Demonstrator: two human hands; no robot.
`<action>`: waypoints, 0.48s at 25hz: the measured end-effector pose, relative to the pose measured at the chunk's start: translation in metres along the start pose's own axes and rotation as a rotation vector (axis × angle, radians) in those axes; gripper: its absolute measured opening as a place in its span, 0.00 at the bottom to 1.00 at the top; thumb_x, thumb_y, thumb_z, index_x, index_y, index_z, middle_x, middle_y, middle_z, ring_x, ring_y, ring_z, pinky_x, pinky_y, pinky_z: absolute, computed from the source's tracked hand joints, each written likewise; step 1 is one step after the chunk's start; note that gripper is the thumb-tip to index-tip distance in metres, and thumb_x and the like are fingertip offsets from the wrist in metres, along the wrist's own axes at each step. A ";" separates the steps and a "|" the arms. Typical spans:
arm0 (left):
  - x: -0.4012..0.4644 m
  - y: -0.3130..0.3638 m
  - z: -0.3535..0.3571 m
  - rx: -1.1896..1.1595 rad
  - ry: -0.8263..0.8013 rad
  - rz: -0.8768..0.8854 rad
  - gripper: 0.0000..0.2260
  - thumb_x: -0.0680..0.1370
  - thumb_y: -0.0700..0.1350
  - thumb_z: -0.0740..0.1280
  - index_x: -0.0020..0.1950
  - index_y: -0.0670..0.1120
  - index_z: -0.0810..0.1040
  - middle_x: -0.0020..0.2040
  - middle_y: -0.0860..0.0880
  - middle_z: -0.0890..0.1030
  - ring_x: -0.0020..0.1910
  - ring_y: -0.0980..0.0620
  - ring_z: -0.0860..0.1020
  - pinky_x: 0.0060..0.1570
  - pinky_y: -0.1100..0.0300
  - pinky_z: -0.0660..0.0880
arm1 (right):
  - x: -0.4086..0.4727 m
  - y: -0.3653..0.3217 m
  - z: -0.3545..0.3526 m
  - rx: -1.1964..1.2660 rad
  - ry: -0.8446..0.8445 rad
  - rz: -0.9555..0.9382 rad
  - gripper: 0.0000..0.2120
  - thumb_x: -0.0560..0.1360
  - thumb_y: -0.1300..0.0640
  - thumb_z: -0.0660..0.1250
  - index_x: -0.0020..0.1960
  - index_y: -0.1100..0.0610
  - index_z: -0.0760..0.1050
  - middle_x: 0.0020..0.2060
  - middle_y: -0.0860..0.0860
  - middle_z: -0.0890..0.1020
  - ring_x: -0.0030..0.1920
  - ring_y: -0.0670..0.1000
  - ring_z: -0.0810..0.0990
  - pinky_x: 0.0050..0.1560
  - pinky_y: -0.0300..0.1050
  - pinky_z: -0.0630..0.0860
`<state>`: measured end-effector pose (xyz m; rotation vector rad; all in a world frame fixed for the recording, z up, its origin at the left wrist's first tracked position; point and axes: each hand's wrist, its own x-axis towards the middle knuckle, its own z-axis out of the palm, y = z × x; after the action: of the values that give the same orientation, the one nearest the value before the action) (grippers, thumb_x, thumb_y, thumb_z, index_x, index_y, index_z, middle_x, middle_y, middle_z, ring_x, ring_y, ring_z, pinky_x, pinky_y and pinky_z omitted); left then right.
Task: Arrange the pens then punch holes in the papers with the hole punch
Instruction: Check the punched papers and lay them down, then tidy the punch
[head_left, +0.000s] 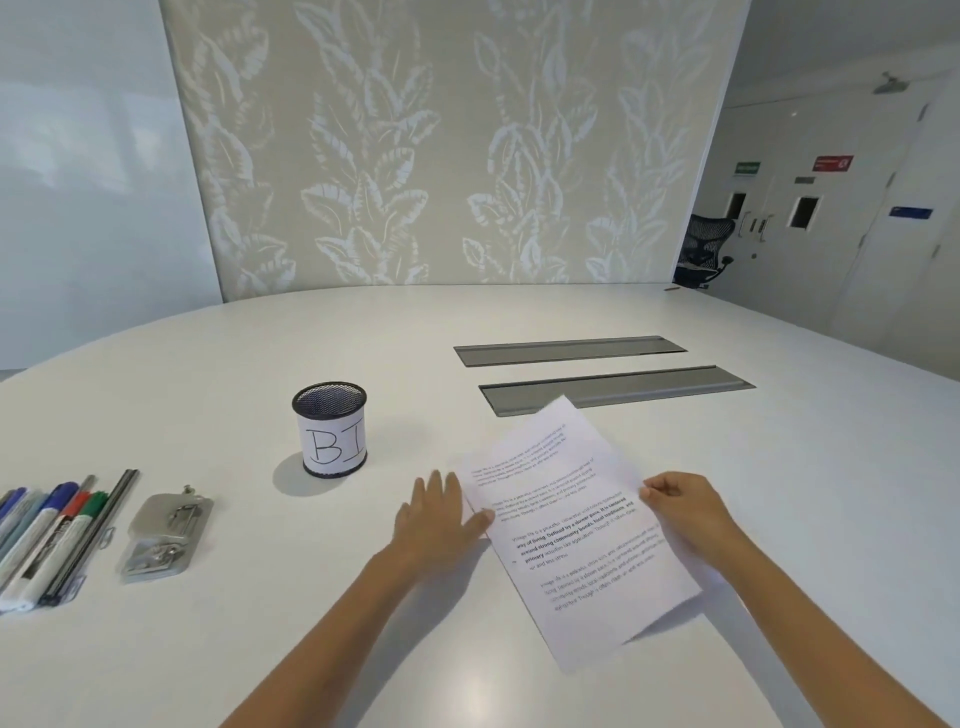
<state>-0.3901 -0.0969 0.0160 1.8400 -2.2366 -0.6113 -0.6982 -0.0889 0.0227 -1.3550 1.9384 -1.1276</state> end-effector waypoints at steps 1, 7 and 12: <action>0.000 0.005 0.008 0.038 -0.030 0.022 0.35 0.79 0.62 0.52 0.77 0.42 0.46 0.79 0.43 0.46 0.77 0.42 0.44 0.72 0.43 0.48 | 0.001 0.003 0.002 -0.006 0.024 0.015 0.04 0.72 0.61 0.70 0.39 0.56 0.80 0.39 0.55 0.83 0.44 0.54 0.79 0.47 0.44 0.71; 0.014 0.031 0.029 0.182 -0.019 0.133 0.32 0.80 0.62 0.47 0.78 0.46 0.45 0.79 0.50 0.43 0.77 0.45 0.41 0.72 0.41 0.41 | 0.017 0.006 0.005 -0.060 0.134 -0.001 0.04 0.73 0.60 0.68 0.44 0.60 0.82 0.39 0.54 0.83 0.46 0.56 0.80 0.46 0.45 0.72; 0.036 0.043 0.038 0.218 0.060 0.115 0.31 0.79 0.64 0.45 0.78 0.50 0.47 0.79 0.48 0.45 0.77 0.46 0.43 0.73 0.43 0.42 | 0.037 0.011 0.000 -0.221 0.226 -0.021 0.07 0.73 0.57 0.68 0.48 0.57 0.82 0.43 0.54 0.84 0.43 0.55 0.77 0.44 0.45 0.72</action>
<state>-0.4513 -0.1177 -0.0044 1.7798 -2.4315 -0.2984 -0.7174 -0.1212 0.0151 -1.4137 2.2727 -1.1449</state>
